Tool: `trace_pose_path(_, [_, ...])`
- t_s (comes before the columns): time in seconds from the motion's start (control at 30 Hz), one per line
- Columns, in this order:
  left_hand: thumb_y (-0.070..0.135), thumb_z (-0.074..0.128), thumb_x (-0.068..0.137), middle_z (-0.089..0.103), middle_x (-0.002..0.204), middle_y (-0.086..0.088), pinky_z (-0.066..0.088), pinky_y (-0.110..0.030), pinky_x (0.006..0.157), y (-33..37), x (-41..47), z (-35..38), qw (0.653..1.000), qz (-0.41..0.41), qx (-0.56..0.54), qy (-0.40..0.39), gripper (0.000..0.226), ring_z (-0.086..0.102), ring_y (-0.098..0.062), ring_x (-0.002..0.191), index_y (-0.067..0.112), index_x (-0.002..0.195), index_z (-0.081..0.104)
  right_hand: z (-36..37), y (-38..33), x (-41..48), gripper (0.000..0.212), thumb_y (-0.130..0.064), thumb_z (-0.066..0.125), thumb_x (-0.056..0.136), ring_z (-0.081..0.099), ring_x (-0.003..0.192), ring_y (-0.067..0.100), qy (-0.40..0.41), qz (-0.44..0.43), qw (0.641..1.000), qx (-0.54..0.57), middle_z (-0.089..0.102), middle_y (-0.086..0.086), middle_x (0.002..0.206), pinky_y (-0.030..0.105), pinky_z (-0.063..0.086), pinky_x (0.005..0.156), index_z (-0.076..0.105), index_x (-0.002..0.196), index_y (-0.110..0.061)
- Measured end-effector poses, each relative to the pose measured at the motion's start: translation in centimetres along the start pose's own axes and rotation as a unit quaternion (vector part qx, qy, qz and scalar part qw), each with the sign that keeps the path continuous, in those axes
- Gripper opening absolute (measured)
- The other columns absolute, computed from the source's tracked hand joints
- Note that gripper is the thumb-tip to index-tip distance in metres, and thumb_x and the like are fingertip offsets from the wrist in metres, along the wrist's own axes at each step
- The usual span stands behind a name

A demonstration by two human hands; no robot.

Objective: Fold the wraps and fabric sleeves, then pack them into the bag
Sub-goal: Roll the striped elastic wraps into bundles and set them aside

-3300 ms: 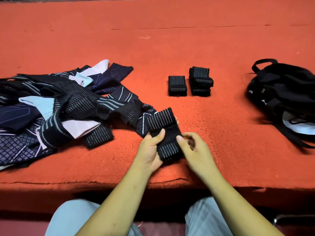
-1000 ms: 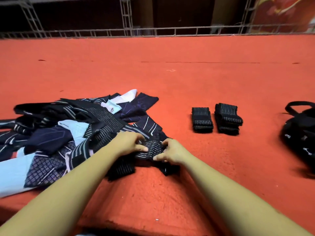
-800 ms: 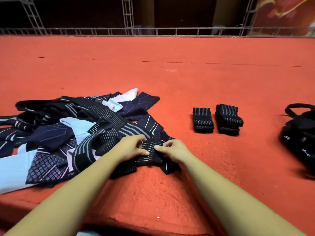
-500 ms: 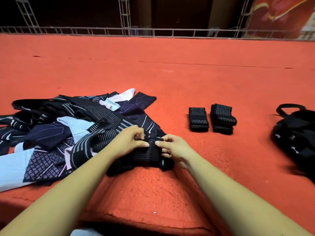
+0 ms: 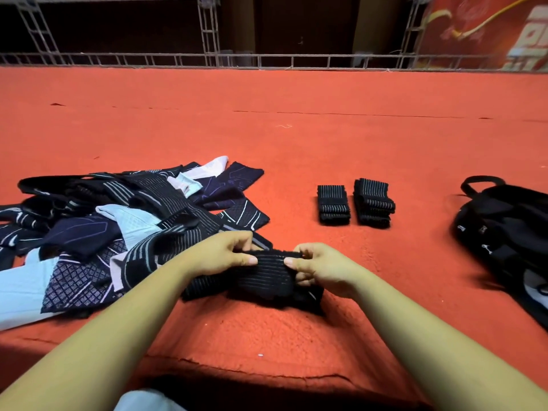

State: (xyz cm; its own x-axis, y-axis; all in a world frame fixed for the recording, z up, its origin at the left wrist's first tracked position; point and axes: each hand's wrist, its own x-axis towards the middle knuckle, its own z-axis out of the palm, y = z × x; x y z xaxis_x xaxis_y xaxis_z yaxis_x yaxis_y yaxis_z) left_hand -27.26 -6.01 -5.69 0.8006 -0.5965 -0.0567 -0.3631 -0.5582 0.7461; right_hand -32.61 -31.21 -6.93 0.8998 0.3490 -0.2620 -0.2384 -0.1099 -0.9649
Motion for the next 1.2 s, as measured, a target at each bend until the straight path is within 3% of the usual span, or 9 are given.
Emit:
trace_pose_path(0.13, [0.052, 0.066, 0.078, 0.061, 0.082, -0.015, 0.046, -0.041, 0.070, 0.6, -0.3, 0.7, 0.999, 0.008, 0.023, 0.024, 0.037, 0.050, -0.012, 0.072, 0.025, 0.074, 0.041, 0.1, 0.9, -0.6, 0.020, -0.017, 0.056, 0.100, 0.048, 0.057, 0.009, 0.028, -0.025, 0.999, -0.029, 0.054, 0.001, 0.070, 0.023, 0.040, 0.052, 0.049, 0.081, -0.016])
trace_pose_path(0.33, [0.013, 0.065, 0.095, 0.055, 0.062, 0.022, 0.034, -0.015, 0.058, 2.0, -0.2, 0.9, 0.999, 0.024, 0.008, 0.047, 0.031, 0.042, 0.004, 0.059, 0.011, 0.077, 0.039, 0.3, 0.1, -1.3, 0.017, -0.023, 0.051, 0.102, 0.056, 0.054, 0.015, -0.023, -0.005, 0.998, 0.063, 0.057, 0.001, 0.067, 0.027, 0.047, 0.045, 0.048, 0.087, -0.015])
trace_pose_path(0.5, [0.031, 0.062, 0.089, 0.046, 0.066, 0.017, 0.034, -0.026, 0.062, 1.3, -0.5, 1.4, 1.000, -0.004, -0.017, 0.006, 0.026, 0.039, -0.003, 0.065, 0.025, 0.074, 0.042, -0.2, 1.9, -1.6, 0.017, -0.013, 0.064, 0.094, 0.061, 0.070, 0.014, -0.049, 0.012, 0.999, 0.005, 0.063, 0.005, 0.083, 0.024, 0.051, 0.061, 0.054, 0.106, -0.010])
trace_pose_path(0.57, [0.035, 0.061, 0.086, 0.044, 0.070, 0.012, 0.033, -0.028, 0.063, 1.0, -1.0, 1.7, 1.000, -0.002, -0.028, 0.006, 0.024, 0.038, -0.005, 0.068, 0.025, 0.074, 0.043, 0.0, 2.9, -2.2, 0.017, 0.000, 0.067, 0.088, 0.056, 0.061, 0.008, -0.059, 0.024, 0.997, -0.032, 0.061, -0.001, 0.071, 0.019, 0.047, 0.059, 0.058, 0.102, -0.005])
trace_pose_path(0.67, [0.040, 0.060, 0.085, 0.045, 0.075, 0.007, 0.033, -0.030, 0.064, 0.9, -1.7, 2.6, 0.999, 0.000, -0.052, -0.009, 0.026, 0.039, -0.007, 0.071, 0.024, 0.074, 0.043, 0.6, 3.4, -2.9, 0.012, 0.003, 0.063, 0.089, 0.063, 0.071, 0.014, -0.048, 0.015, 0.999, -0.008, 0.065, 0.010, 0.086, 0.023, 0.052, 0.069, 0.063, 0.100, -0.003])
trace_pose_path(0.77, [0.029, 0.059, 0.087, 0.045, 0.071, 0.008, 0.030, -0.025, 0.059, 0.8, -2.6, 3.3, 0.991, -0.021, -0.123, -0.042, 0.024, 0.037, -0.008, 0.067, 0.027, 0.071, 0.043, 1.5, 2.8, -3.2, 0.027, -0.003, 0.057, 0.089, 0.064, 0.086, 0.026, -0.126, -0.012, 0.989, 0.072, 0.063, 0.021, 0.102, 0.032, 0.052, 0.082, 0.058, 0.115, 0.000])
trace_pose_path(0.83, [0.026, 0.058, 0.087, 0.042, 0.071, 0.005, 0.029, -0.024, 0.059, 1.1, -3.1, 3.4, 0.988, -0.016, -0.144, -0.052, 0.023, 0.036, -0.008, 0.067, 0.020, 0.074, 0.040, 1.9, 2.4, -3.3, 0.028, -0.002, 0.055, 0.090, 0.065, 0.083, 0.020, -0.097, -0.006, 0.994, 0.055, 0.065, 0.013, 0.100, 0.034, 0.049, 0.083, 0.058, 0.118, -0.005])
trace_pose_path(1.03, [0.037, 0.066, 0.087, 0.048, 0.073, 0.010, 0.035, -0.025, 0.062, 1.8, -3.8, 2.0, 0.999, 0.031, -0.025, 0.036, 0.029, 0.043, -0.005, 0.070, 0.021, 0.076, 0.045, 1.1, -0.1, -5.5, 0.037, -0.008, 0.061, 0.078, 0.062, 0.097, 0.018, 0.009, -0.101, 0.995, -0.026, 0.068, 0.008, 0.107, 0.031, 0.048, 0.090, 0.067, 0.115, -0.006])
trace_pose_path(1.2, [0.035, 0.077, 0.083, 0.066, 0.083, 0.016, 0.045, -0.019, 0.074, 3.4, -3.5, 0.3, 0.990, 0.053, 0.118, 0.050, 0.021, 0.059, 0.003, 0.078, 0.027, 0.092, 0.061, -0.2, -4.1, -7.3, 0.017, -0.004, 0.059, 0.074, 0.062, 0.078, 0.020, 0.045, -0.181, 0.980, 0.071, 0.064, 0.008, 0.087, 0.033, 0.051, 0.072, 0.062, 0.090, -0.009])
